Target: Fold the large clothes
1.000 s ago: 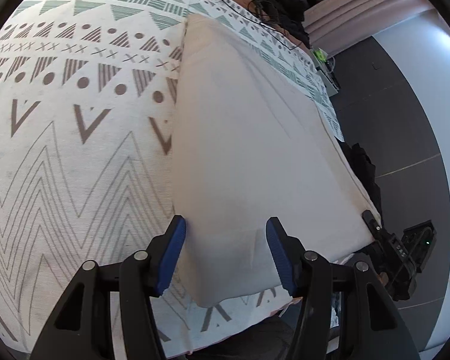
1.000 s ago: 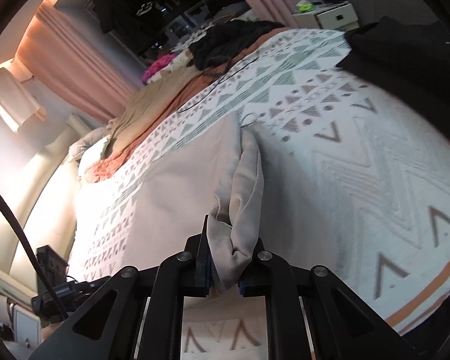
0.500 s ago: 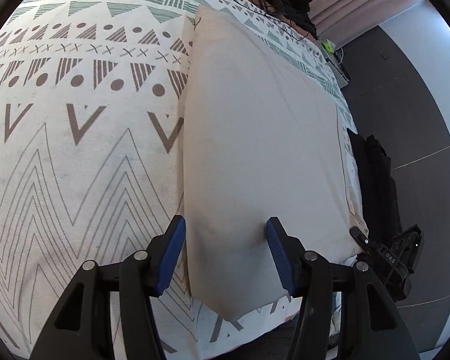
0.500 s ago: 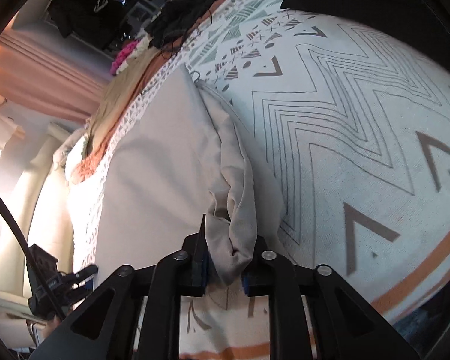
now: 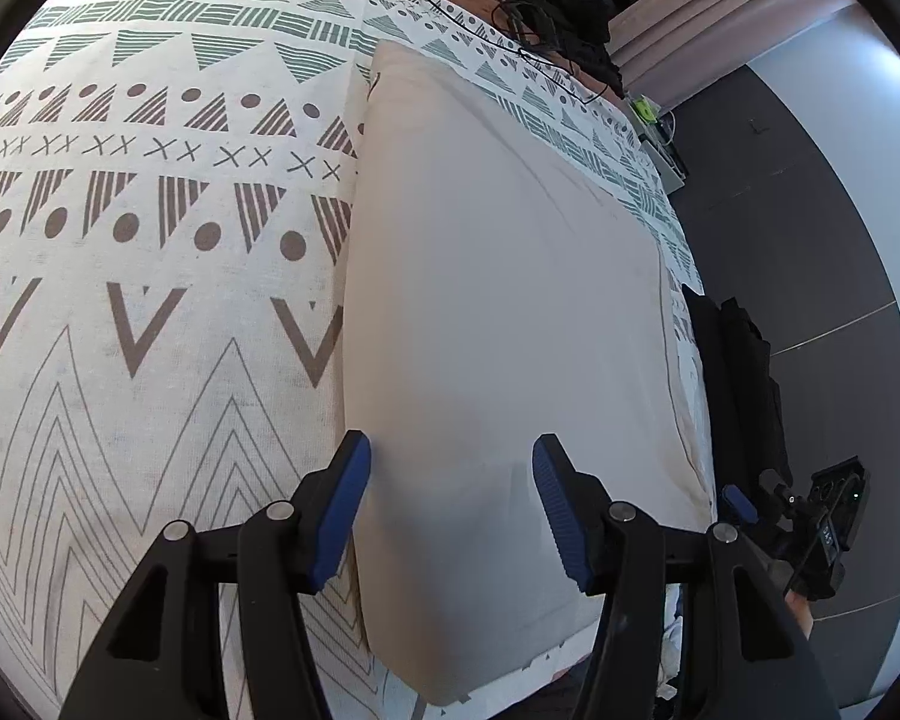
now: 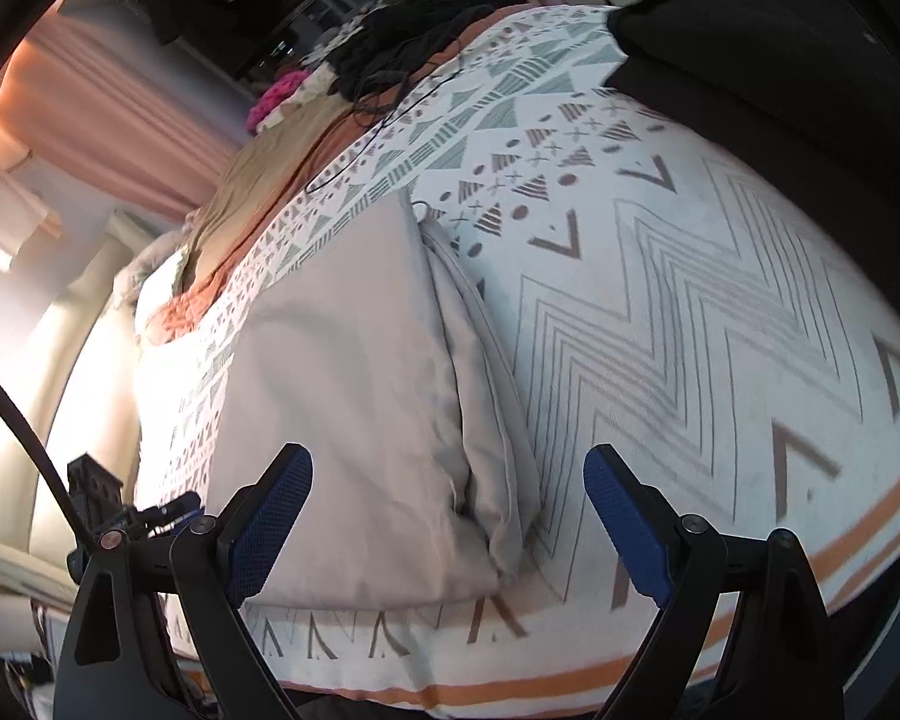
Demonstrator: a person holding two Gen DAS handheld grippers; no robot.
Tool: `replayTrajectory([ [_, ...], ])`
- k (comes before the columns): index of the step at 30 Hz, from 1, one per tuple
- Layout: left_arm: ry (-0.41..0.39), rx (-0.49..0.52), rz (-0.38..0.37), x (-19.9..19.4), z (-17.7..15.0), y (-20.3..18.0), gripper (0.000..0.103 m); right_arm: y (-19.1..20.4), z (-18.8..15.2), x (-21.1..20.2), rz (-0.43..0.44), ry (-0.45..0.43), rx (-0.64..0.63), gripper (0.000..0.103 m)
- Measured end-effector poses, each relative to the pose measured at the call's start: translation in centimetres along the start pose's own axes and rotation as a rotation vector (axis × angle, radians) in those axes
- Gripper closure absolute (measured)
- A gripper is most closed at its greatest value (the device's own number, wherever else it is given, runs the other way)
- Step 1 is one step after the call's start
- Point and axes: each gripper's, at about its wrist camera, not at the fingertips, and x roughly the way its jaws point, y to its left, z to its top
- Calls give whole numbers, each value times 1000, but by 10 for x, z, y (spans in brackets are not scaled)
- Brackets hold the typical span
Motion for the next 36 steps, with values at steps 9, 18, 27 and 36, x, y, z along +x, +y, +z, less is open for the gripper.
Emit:
replayTrajectory([
  [9, -20, -7, 21, 15, 27, 5, 46, 1, 45, 56, 53, 100, -50, 12],
  [18, -18, -17, 38, 41, 60, 17, 46, -1, 89, 143, 145, 271, -30, 32],
  [27, -32, -10, 34, 69, 99, 20, 46, -1, 129, 220, 260, 397, 8, 46],
  [36, -67, 21, 103, 85, 138, 9, 49, 6, 160, 284, 299, 451, 16, 54],
])
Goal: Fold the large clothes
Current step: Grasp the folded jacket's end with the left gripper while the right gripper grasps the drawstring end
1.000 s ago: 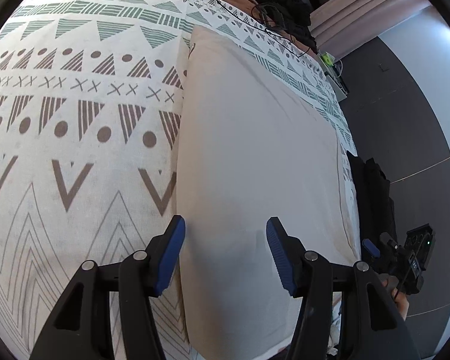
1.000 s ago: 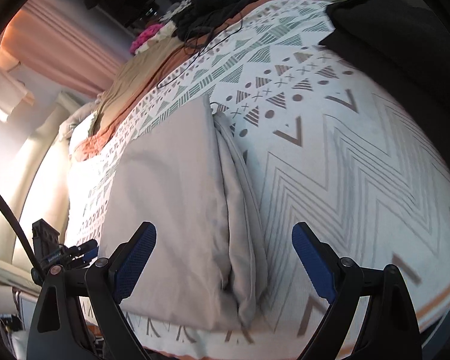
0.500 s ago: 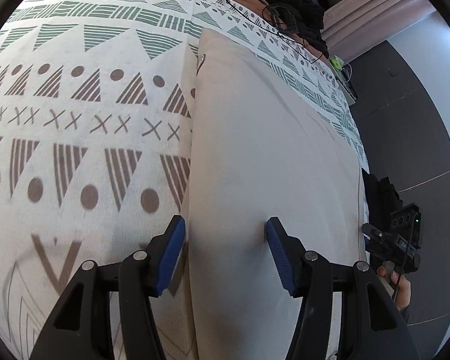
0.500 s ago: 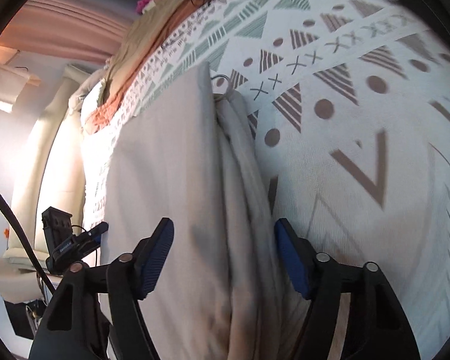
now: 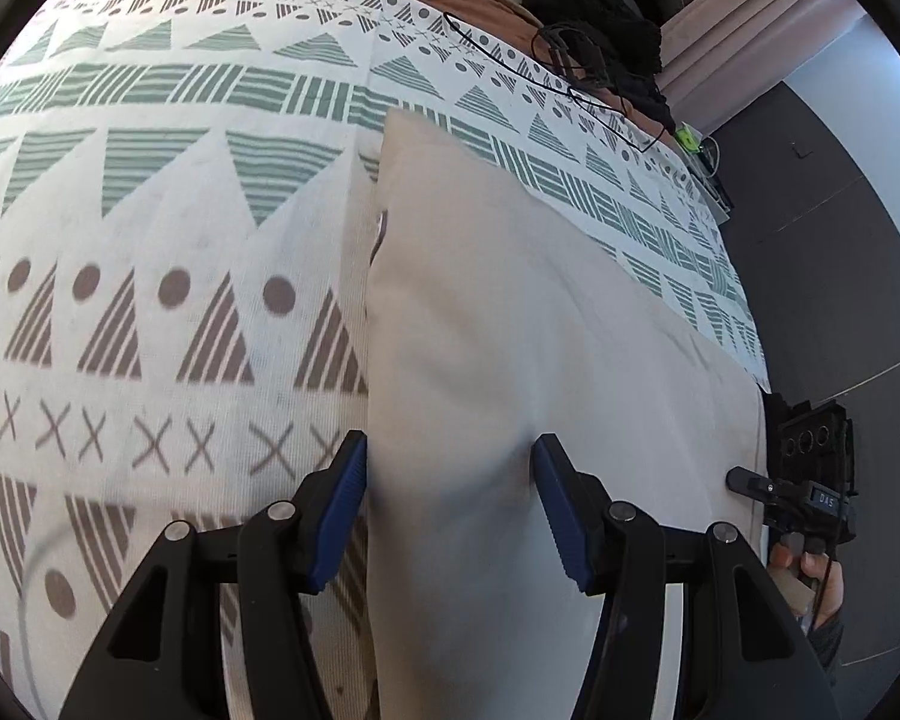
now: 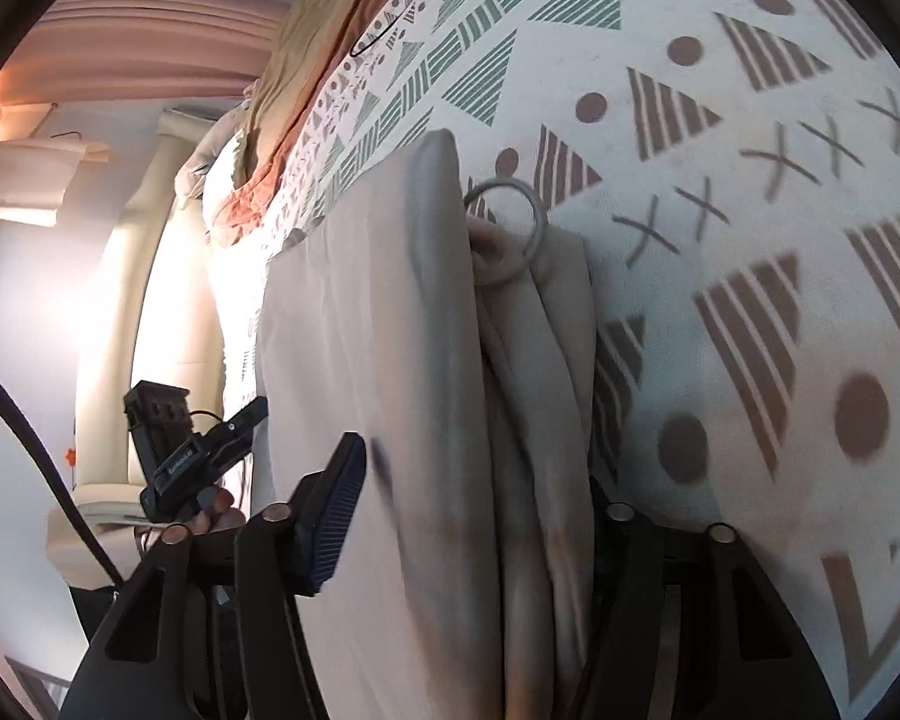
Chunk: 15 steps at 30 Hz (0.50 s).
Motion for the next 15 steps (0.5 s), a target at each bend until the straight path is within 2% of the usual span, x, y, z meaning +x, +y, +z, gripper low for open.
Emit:
replayTrajectory([
  [5, -15, 40, 62, -1, 5, -13, 67, 12, 1, 11, -62, -26, -26, 81],
  [8, -36, 74, 89, -7, 2, -22, 77, 41, -11, 12, -116, -71, -97, 91],
  [11, -62, 78, 87, -19, 1, -27, 85, 60, -20, 7, -127, -109, -122, 93],
  [15, -110, 107, 77, -43, -6, -40, 88, 86, -40, 0, -151, -159, -165, 94],
])
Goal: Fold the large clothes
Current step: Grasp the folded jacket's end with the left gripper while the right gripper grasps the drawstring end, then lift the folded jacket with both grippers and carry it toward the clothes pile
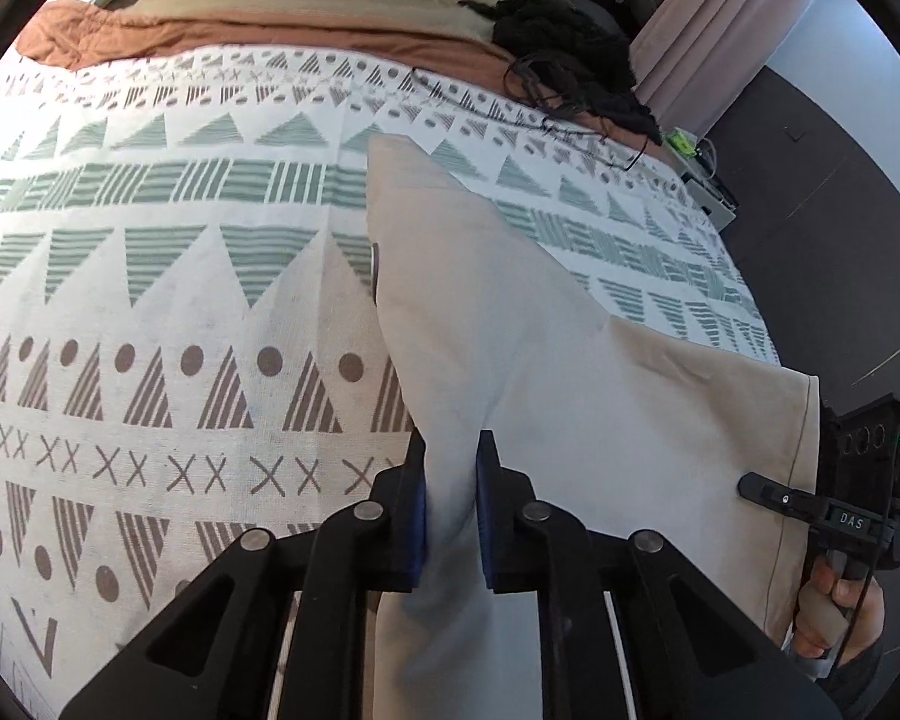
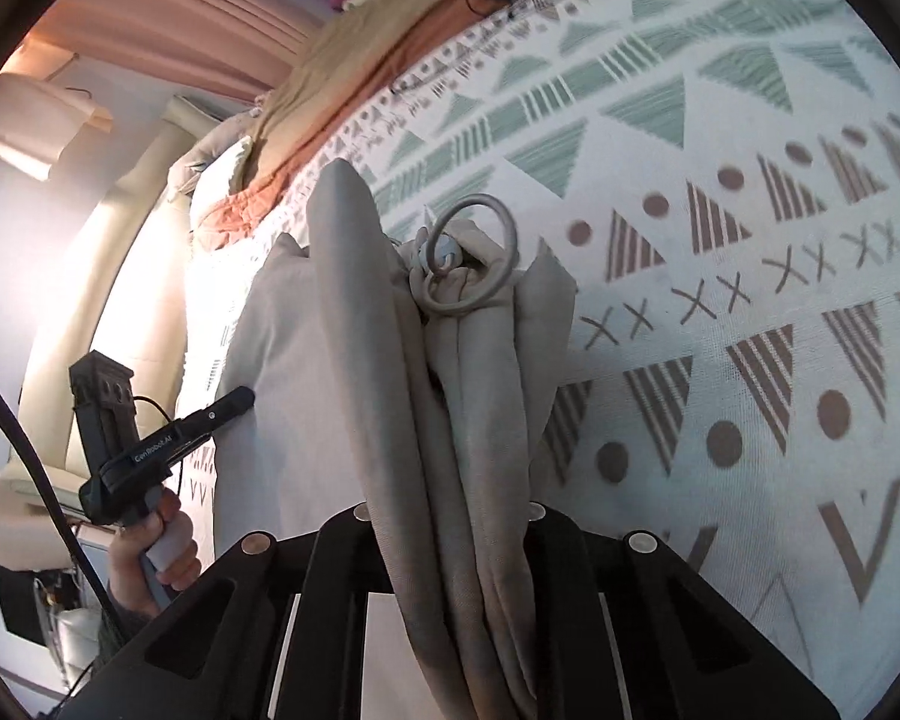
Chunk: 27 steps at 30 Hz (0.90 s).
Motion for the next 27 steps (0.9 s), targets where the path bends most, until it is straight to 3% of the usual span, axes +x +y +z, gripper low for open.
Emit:
replayTrajectory([
  [9, -147, 82, 13, -74, -14, -41, 89, 55, -42, -46, -4, -139, -60, 94],
  [15, -235, 111, -35, -124, -29, -65, 90, 79, -75, -90, -11, -221, -93, 94],
  [27, -316, 164, -190, -188, -47, -145, 90, 97, -142, -241, -73, -408, -170, 95],
])
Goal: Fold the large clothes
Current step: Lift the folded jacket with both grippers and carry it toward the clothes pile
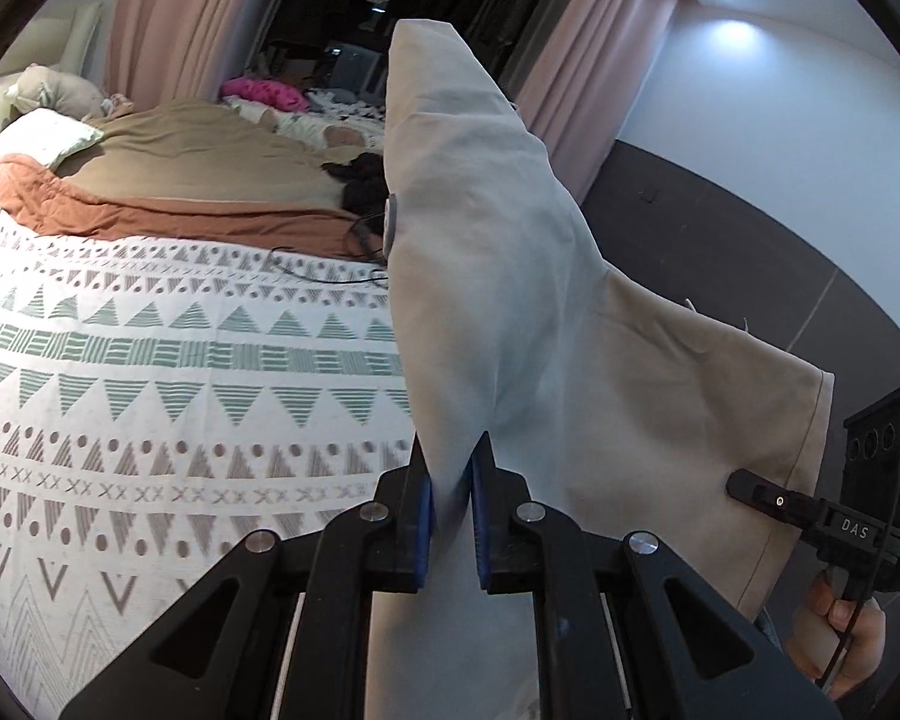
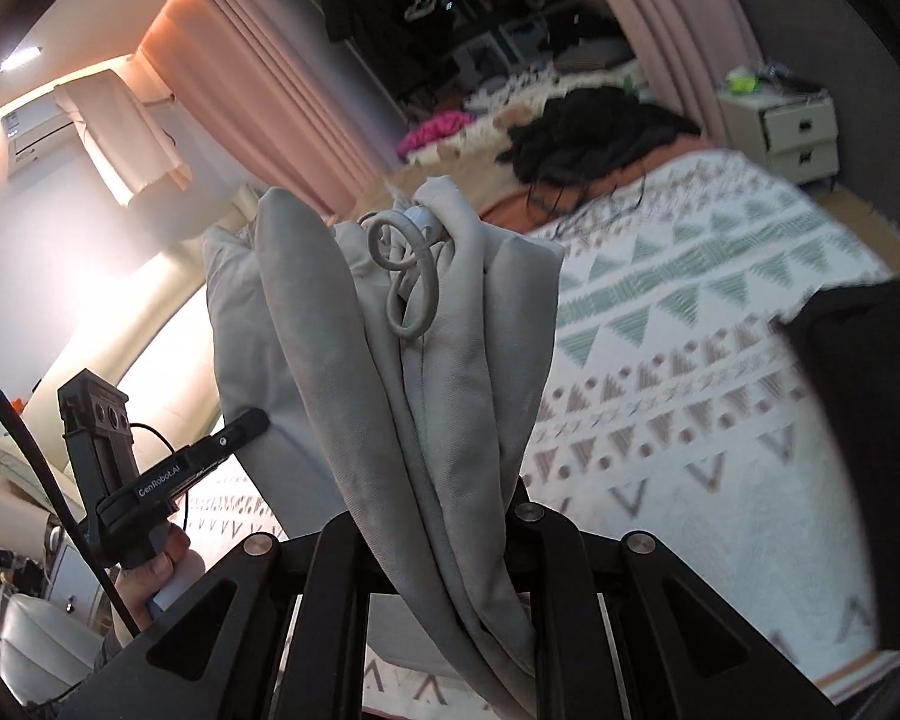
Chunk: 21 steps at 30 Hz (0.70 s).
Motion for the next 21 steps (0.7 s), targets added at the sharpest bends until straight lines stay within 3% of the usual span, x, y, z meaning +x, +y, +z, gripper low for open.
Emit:
replayTrajectory([
  [8, -18, 58, -133, -8, 8, -95, 90, -22, 15, -115, -99, -104, -8, 95],
  [21, 39, 122, -325, 5, -2, -243, 90, -51, 13, -278, -282, -210, -31, 95],
])
